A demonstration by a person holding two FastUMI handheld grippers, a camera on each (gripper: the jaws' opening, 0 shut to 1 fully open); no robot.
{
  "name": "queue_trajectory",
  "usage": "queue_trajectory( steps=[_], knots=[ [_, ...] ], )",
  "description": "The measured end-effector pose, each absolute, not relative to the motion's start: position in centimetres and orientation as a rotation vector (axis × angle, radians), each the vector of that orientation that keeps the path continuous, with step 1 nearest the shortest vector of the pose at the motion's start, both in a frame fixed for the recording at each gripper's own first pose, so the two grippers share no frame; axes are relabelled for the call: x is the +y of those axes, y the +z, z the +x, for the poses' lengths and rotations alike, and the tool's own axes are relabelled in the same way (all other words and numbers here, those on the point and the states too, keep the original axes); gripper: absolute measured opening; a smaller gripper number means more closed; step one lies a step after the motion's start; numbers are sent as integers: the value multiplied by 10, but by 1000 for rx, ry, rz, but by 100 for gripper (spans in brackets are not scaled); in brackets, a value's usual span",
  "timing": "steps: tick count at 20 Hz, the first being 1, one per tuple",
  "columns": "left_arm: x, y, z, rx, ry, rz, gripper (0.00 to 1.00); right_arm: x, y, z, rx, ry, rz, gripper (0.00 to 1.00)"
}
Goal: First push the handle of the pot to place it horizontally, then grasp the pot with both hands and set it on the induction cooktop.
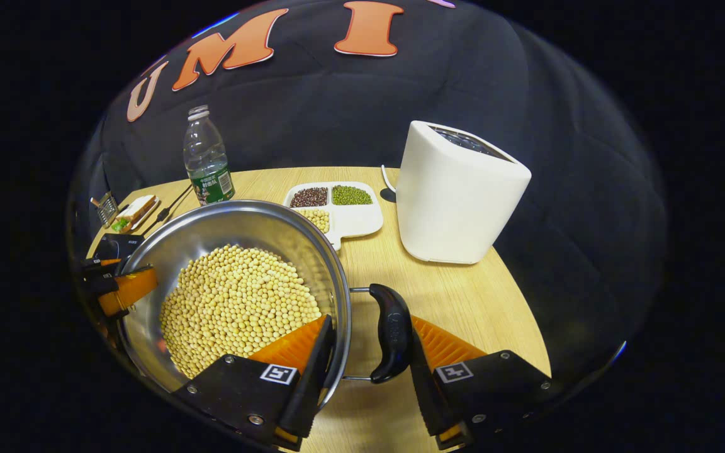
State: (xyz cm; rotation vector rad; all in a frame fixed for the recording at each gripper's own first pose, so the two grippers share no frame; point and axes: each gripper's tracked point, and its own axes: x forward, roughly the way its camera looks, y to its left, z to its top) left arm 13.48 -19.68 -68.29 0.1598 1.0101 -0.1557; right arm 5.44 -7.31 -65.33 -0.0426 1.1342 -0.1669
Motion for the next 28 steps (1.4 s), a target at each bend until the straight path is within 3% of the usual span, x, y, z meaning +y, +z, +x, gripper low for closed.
queue_trajectory(
  steps=[2,11,13,14,15,16,24,25,26,28],
  knots=[
    [-197,-674,136,991,-155,165,67,-73,-646,54,1125,-165,-42,62],
    [-166,-621,127,927,-115,166,65,-43,-603,54,1063,-148,-37,66],
    [-148,-609,124,922,-92,150,70,-26,-595,56,1050,-128,-43,65],
    [-138,-602,120,921,-78,144,65,-16,-588,58,1043,-114,-48,65],
    [-126,-595,117,919,-64,140,68,-5,-582,59,1036,-102,-49,61],
    [-113,-587,115,914,-49,138,68,7,-577,61,1029,-85,-49,65],
    [-15,-525,92,869,80,139,65,106,-543,74,990,49,-40,65],
    [-4,-520,89,867,93,143,70,116,-539,76,985,64,-43,65],
    [8,-513,86,863,108,141,65,127,-535,80,973,75,-37,65],
    [26,-499,82,854,137,132,65,148,-530,85,965,101,-29,65]
  ],
)
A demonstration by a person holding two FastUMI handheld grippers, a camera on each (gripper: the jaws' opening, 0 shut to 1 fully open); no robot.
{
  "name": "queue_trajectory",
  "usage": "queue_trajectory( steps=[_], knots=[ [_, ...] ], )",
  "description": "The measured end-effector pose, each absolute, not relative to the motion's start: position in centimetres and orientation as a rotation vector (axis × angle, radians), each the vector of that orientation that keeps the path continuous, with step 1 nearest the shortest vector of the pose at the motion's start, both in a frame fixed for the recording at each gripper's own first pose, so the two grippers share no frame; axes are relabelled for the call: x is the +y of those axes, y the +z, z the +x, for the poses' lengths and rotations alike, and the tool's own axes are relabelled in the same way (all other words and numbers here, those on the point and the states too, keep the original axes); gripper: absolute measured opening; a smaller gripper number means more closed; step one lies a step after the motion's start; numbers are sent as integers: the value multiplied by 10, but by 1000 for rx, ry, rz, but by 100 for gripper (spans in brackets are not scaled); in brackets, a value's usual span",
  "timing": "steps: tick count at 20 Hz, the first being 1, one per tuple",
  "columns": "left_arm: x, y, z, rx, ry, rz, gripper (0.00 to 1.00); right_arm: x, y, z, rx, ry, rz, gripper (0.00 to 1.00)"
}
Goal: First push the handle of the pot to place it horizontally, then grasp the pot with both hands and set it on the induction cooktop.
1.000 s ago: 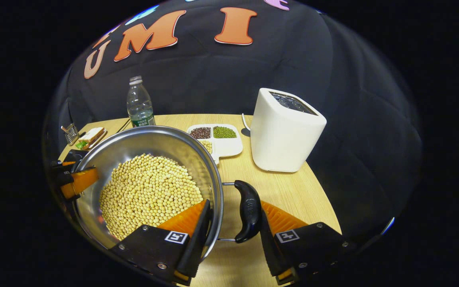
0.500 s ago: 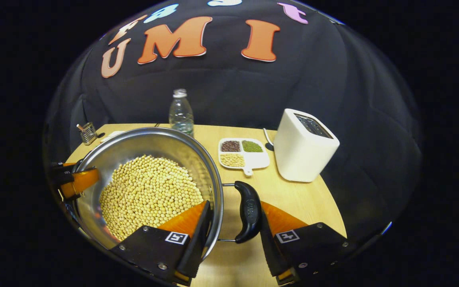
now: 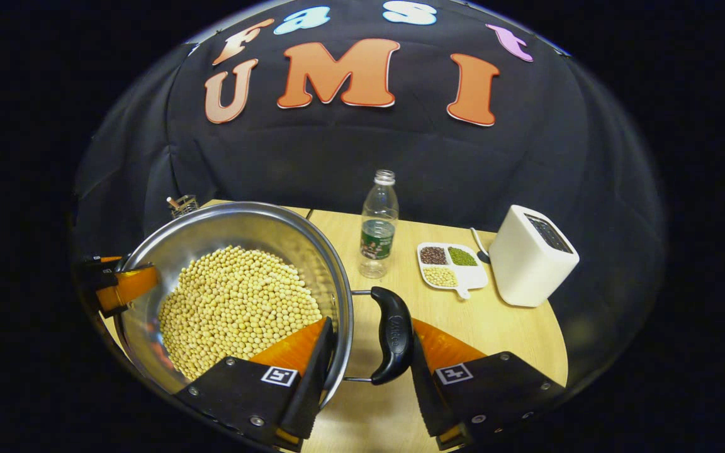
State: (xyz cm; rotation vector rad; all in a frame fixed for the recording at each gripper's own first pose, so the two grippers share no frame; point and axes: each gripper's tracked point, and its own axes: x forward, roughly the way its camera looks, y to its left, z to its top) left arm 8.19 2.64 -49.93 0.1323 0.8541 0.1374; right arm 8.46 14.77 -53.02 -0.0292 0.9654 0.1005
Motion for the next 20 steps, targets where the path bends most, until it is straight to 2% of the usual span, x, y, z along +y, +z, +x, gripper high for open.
queue_trajectory(
  steps=[1,2,5,6,9,10,16,17,18,20],
  knots=[
    [37,-497,80,850,148,138,67,158,-529,86,962,114,-33,65],
    [46,-495,78,847,159,140,65,165,-527,87,961,126,-34,65],
    [67,-489,76,848,188,137,65,188,-524,93,961,151,-30,65],
    [74,-486,76,845,195,140,67,195,-523,95,958,159,-33,65],
    [92,-478,76,842,212,147,65,213,-520,100,955,179,-30,65],
    [96,-476,76,842,218,147,68,218,-520,103,953,183,-26,65],
    [123,-472,80,830,247,155,68,245,-519,109,950,205,-49,65],
    [127,-472,80,832,248,158,68,247,-516,113,935,203,-60,62],
    [131,-472,83,818,253,146,67,250,-515,118,912,203,-63,66],
    [134,-477,82,820,260,135,68,260,-525,119,922,204,-59,65]
  ],
)
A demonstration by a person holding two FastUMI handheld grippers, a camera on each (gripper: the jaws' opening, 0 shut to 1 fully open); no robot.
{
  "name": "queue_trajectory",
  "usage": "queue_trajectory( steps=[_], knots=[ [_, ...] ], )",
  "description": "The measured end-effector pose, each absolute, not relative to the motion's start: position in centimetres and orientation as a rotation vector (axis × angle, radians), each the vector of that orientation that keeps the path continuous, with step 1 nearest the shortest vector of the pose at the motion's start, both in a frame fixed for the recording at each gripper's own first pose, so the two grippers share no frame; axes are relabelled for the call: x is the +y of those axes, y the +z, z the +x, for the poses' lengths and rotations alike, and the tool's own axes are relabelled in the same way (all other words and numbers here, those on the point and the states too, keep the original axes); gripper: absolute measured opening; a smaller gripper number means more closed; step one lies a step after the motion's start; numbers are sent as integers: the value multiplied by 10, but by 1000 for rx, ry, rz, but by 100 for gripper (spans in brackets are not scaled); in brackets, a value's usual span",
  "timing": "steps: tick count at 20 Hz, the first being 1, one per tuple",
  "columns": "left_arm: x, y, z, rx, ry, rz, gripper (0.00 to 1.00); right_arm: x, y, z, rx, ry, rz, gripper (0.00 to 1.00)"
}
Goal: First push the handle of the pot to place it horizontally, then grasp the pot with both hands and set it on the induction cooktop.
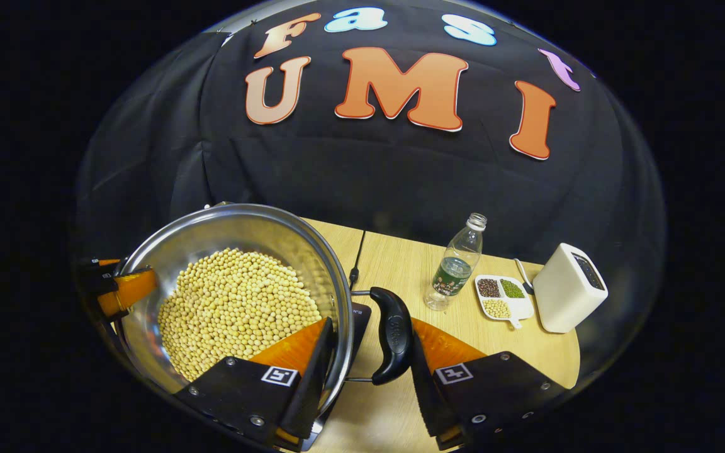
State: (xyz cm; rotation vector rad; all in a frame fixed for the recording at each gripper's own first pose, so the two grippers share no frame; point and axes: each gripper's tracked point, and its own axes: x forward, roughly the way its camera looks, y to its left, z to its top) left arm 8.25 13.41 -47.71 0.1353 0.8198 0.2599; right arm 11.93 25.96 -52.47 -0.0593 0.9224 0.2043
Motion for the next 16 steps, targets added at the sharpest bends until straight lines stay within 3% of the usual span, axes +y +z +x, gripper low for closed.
queue_trajectory(
  steps=[11,12,13,16],
  knots=[
    [133,-479,84,912,262,118,67,270,-569,118,995,207,-71,65],
    [133,-480,85,920,261,116,66,269,-572,118,1000,207,-72,61],
    [134,-480,84,924,259,114,65,268,-574,119,1003,204,-72,65],
    [134,-482,85,938,255,113,68,266,-583,117,1019,201,-81,65]
  ],
)
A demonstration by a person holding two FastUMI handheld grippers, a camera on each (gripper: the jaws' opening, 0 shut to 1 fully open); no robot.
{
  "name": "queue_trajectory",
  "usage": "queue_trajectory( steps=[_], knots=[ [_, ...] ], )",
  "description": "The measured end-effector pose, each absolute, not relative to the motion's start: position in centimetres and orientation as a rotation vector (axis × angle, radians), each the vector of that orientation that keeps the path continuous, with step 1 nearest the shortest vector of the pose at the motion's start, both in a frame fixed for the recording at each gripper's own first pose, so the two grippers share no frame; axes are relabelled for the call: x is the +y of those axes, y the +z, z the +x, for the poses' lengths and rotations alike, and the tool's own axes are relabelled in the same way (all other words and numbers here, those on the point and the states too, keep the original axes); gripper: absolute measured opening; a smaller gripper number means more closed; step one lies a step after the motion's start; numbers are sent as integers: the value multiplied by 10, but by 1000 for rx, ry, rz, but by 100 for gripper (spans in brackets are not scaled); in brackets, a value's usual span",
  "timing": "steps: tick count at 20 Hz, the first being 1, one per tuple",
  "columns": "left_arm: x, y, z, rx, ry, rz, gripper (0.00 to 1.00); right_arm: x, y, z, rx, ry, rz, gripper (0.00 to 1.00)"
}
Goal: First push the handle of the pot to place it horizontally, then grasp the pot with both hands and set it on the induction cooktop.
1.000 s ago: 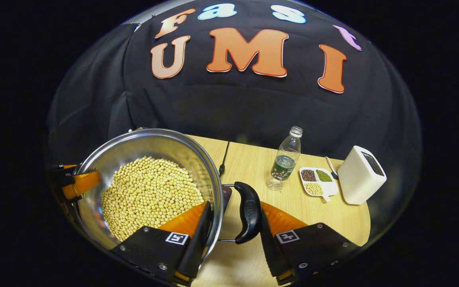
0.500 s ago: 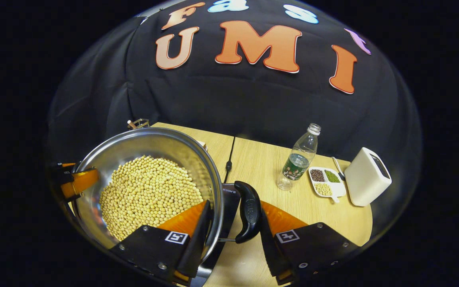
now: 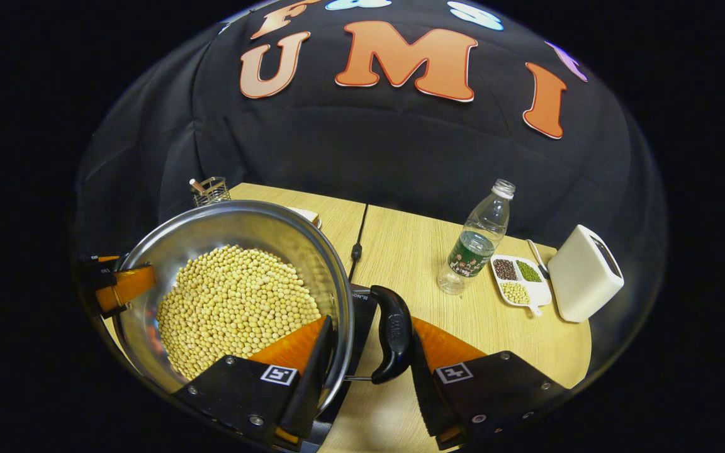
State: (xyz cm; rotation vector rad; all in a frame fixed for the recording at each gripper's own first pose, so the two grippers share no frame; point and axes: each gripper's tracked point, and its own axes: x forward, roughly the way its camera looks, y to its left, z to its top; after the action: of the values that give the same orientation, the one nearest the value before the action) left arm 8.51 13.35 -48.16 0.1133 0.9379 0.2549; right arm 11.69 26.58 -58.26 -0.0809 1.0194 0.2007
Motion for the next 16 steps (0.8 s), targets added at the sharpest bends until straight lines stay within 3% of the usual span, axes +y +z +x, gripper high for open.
queue_trajectory(
  steps=[12,16],
  knots=[
    [134,-483,88,978,257,106,65,269,-607,115,1061,193,-80,65],
    [133,-485,92,979,237,123,70,266,-614,111,1088,187,-75,68]
  ],
)
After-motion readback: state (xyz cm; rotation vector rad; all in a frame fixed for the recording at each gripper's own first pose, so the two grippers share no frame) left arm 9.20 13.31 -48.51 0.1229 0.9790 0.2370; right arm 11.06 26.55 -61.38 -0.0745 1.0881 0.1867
